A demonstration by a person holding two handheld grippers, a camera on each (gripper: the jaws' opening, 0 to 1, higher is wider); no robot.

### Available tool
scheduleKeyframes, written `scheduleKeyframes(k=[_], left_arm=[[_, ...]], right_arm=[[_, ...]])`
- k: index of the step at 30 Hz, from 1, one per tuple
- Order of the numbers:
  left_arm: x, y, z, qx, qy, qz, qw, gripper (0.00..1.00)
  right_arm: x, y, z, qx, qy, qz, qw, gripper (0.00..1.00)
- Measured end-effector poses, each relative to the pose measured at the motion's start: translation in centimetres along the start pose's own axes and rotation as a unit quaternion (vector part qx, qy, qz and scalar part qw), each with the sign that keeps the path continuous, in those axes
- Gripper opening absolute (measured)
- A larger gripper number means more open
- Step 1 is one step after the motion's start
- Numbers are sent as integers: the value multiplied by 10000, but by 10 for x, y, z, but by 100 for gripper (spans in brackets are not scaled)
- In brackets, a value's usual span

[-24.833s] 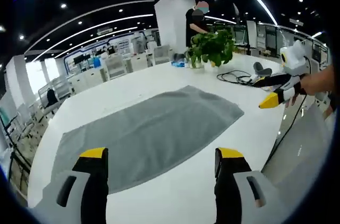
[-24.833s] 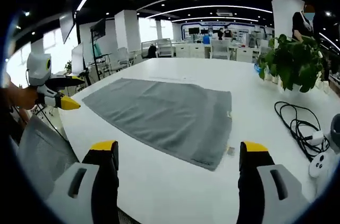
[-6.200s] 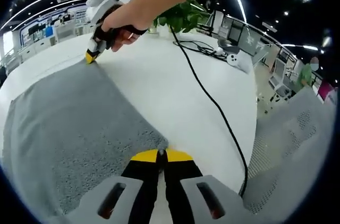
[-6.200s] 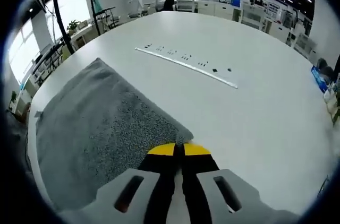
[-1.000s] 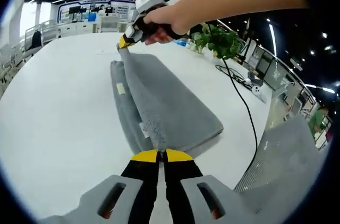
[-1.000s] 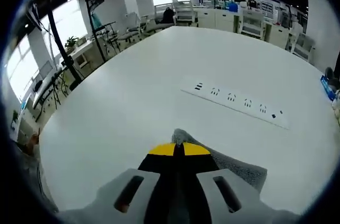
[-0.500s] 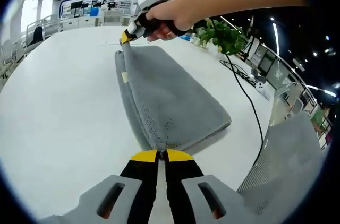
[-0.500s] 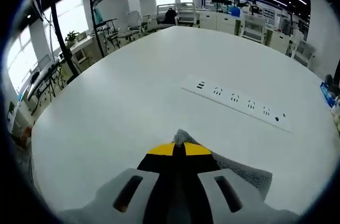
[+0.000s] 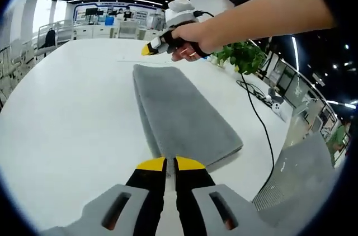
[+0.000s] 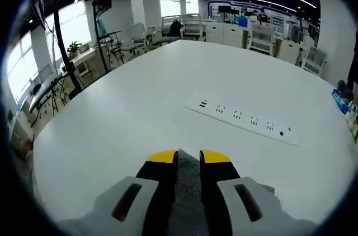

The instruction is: Fold the towel on the table until its edges align and the towel forms a compact rectangular stack.

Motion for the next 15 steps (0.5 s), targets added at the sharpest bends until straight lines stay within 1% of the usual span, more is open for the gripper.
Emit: scheduleKeyframes(k=[3, 5, 7, 11, 13, 15], left_arm=[[-2, 3, 1, -20, 24, -27, 10000, 5], [-4, 6, 0, -86, 30, -30, 10000, 5], [-3, 9, -2, -128, 23, -37, 9999, 6], [-6, 15, 0, -181, 36, -67, 9998, 6], [-7, 20, 1, -210, 30, -106, 9997, 6], [-10, 23, 4, -290, 45, -93, 9995, 6]], right_arm=[[7, 3, -5, 105, 2, 30, 9999, 17], [12, 7, -7, 112, 27, -26, 9999, 18], [22, 13, -11, 107, 39, -71, 9999, 21], [37, 23, -16, 206, 90, -195, 9996, 23], [45, 22, -20, 115, 94, -242, 9996, 26], [53, 15, -20, 142, 113, -210, 9996, 28]])
Point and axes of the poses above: the point that each gripper's makers call its tool centre point, and the gripper's own axes: x roughly backward along the fingers, z roughly to its left, y roughly out of its top, the point moved 3 cm from there along x, roughly backward along the fingers, and after that the axes turned 6 degrees about -x, right-handed, at the moved point
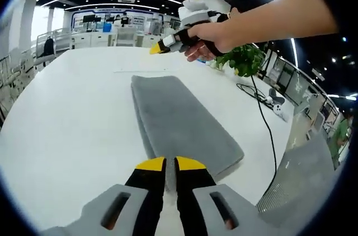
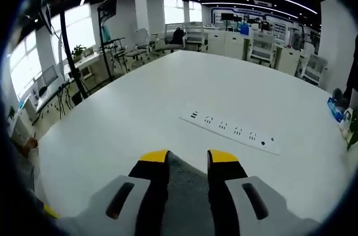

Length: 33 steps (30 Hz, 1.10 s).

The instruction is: Fold the towel on the table until its edges align and the towel forms a compact rectangular stack.

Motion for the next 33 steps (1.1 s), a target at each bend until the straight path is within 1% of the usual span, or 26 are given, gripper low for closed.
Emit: scheduleKeyframes(k=[5, 8, 10, 11, 12, 13, 15, 18, 20, 21, 24, 26, 27, 30, 32, 33], left_arm=[[-2, 13, 8, -110, 68, -33, 9999, 9], [-4, 18, 12, -158, 95, -18, 9998, 13], [-6, 23, 14, -283, 126, -44, 9995, 15], [-8, 25, 15, -298, 126, -52, 9995, 16], [-10, 26, 16, -309, 132, -54, 9994, 18], [-12, 28, 17, -336, 155, -60, 9993, 19], [-15, 30, 18, -403, 183, -62, 9990, 22], [-16, 33, 20, -538, 231, -107, 9982, 24], [-21, 35, 22, -560, 179, -157, 9981, 24], [-23, 35, 23, -590, 182, -96, 9980, 24], [-27, 37, 25, -618, 137, -93, 9980, 24], [-30, 38, 26, -628, 113, -36, 9980, 24], [-31, 39, 26, -639, 104, -41, 9979, 24], [-38, 39, 27, -599, 34, 23, 9982, 24], [-41, 42, 24, -683, -90, -7, 9976, 24], [-42, 43, 24, -679, -98, 10, 9976, 24]], right_arm=[[15, -11, -5, -30, 53, 53, 10000, 29], [29, -20, -3, -89, 162, 67, 9998, 32], [30, -24, -5, -44, 207, 117, 9997, 32], [39, -32, 0, -44, 245, 119, 9996, 32], [42, -36, 1, -70, 261, 124, 9996, 33], [41, -38, -4, -140, 277, 143, 9994, 33], [44, -48, -6, -211, 317, 173, 9991, 35], [54, -61, -5, -160, 342, 267, 9989, 35], [67, -69, -3, -213, 339, 290, 9988, 35], [73, -75, -1, -267, 352, 304, 9986, 35], [76, -90, -5, -308, 275, 499, 9979, 34], [81, -96, -8, -358, 250, 456, 9980, 33], [79, -98, -10, -443, 254, 465, 9976, 33], [89, -107, -6, -491, 262, 478, 9973, 33], [92, -110, -2, -635, 354, 452, 9963, 33], [93, -111, -3, -579, 343, 444, 9967, 33]])
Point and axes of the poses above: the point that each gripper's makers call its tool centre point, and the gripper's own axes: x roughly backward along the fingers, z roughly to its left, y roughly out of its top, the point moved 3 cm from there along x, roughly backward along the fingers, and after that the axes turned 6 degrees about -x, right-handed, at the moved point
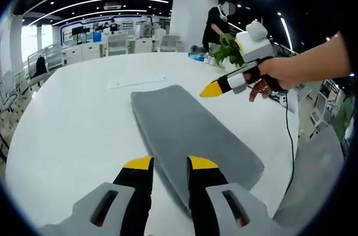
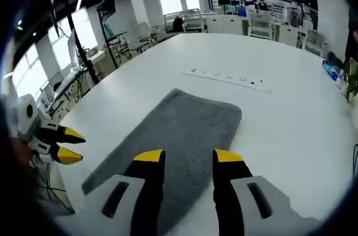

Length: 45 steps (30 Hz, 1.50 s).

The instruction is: Fold the towel on the table until its edges align and the towel forms a compact rectangular stack.

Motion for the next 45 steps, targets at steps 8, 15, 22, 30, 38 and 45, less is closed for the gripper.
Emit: scheduleKeyframes(k=[8, 15, 22, 30, 38, 45], left_arm=[[-18, -1, -1, -143, -144, 161, 9997, 24], [-27, -5, -2, -26, -229, 304, 9993, 23], [-31, -18, 2, 8, -54, 530, 9986, 23], [-38, -40, 1, 253, 59, 1031, 9943, 20], [-40, -51, -9, 138, -44, 1239, 9922, 12], [-45, -52, -15, 170, 58, 1298, 9914, 8]], right_arm=[[13, -25, 2, 133, 8, 114, 9998, 33], [15, -44, 5, 139, 84, 178, 9997, 32], [11, -63, 17, 596, 360, 508, 9963, 31], [3, -90, 25, 1324, 550, 1053, 9841, 25], [4, -107, 20, 1554, 550, 1233, 9786, 23], [5, -109, 17, 1933, 665, 1320, 9699, 22]])
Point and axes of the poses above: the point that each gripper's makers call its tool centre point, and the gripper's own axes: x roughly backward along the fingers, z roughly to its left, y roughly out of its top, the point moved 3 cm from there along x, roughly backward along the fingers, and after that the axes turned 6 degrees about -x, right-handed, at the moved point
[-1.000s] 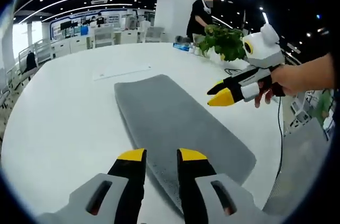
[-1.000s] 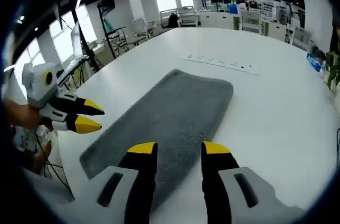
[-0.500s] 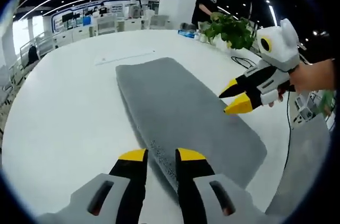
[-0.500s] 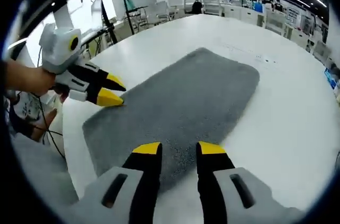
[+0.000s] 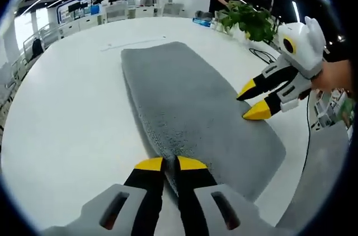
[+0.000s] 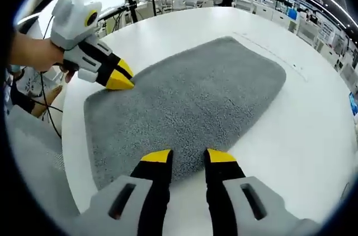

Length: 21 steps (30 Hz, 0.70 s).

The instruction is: Fold the towel on the table until its edges align and the towel forms a compact rectangular stack.

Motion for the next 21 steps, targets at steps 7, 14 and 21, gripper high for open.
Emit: scheduleKeyframes(k=[7, 14, 21], left_arm=[[-4, 4, -19, 153, -101, -49, 9998, 7], [-12, 12, -47, 101, -174, -76, 9998, 7], [-21, 23, -76, 5, -270, -69, 9996, 7]], right_arm=[[11, -15, -5, 173, -69, -33, 9998, 22], [28, -33, -17, 182, -135, 60, 9997, 22], [47, -55, -31, 112, -214, 58, 9997, 22]])
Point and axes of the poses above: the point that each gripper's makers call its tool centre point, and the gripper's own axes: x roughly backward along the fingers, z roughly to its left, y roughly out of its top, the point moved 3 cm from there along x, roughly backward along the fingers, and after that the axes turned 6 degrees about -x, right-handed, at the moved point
